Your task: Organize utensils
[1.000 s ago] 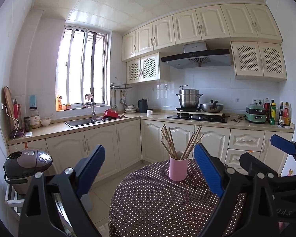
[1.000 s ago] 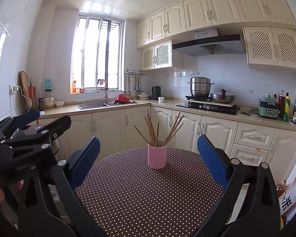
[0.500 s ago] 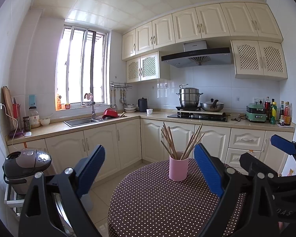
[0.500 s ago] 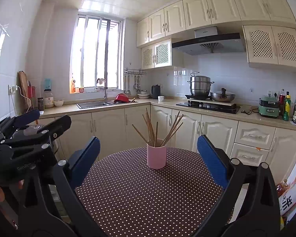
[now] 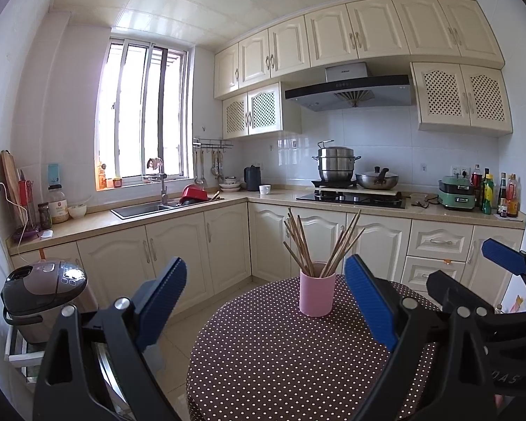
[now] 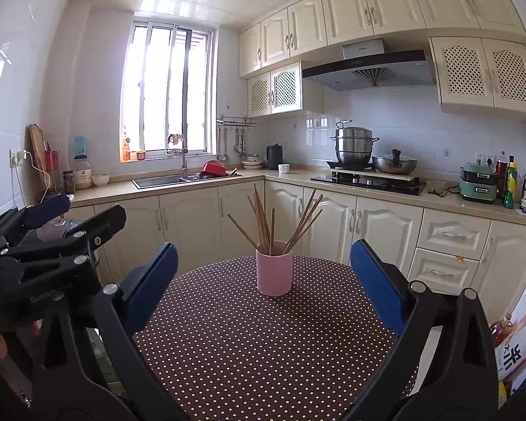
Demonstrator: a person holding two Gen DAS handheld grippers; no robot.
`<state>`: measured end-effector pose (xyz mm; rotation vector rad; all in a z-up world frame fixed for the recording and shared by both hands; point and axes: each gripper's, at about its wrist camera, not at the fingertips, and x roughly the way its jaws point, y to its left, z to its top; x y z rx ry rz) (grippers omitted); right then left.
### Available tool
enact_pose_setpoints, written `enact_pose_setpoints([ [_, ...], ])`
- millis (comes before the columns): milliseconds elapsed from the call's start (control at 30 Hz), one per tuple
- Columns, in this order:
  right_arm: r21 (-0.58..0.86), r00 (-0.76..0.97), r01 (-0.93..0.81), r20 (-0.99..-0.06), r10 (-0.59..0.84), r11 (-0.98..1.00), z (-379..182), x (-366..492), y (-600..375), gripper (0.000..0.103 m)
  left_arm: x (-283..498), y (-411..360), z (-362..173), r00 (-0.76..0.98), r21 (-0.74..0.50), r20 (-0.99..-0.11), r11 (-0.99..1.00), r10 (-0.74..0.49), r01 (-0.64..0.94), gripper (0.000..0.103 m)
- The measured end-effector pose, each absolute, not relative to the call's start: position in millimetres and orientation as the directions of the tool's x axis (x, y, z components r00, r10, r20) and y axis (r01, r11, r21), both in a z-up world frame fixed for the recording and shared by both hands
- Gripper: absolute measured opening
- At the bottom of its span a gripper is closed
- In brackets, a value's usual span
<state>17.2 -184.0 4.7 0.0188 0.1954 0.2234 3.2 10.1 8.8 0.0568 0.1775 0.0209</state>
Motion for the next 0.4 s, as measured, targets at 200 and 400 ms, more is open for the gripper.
enact_pose_setpoints([
  [200, 0.054, 0.949, -0.217, -0.224, 0.223, 0.975, -7.9, 33.1, -187.7, 0.097, 23.2, 4.7, -1.6, 0.974, 0.066, -0.223, 0.998, 0.028, -0.014, 0.09],
  [400, 0.071, 0.936, -0.211, -0.273, 0.223, 0.975, -24.5, 55.2, -189.6, 0.097, 49.3, -1.3, -19.0, 0.959, 0.063, -0.283, 0.998, 0.027, -0.009, 0.09],
])
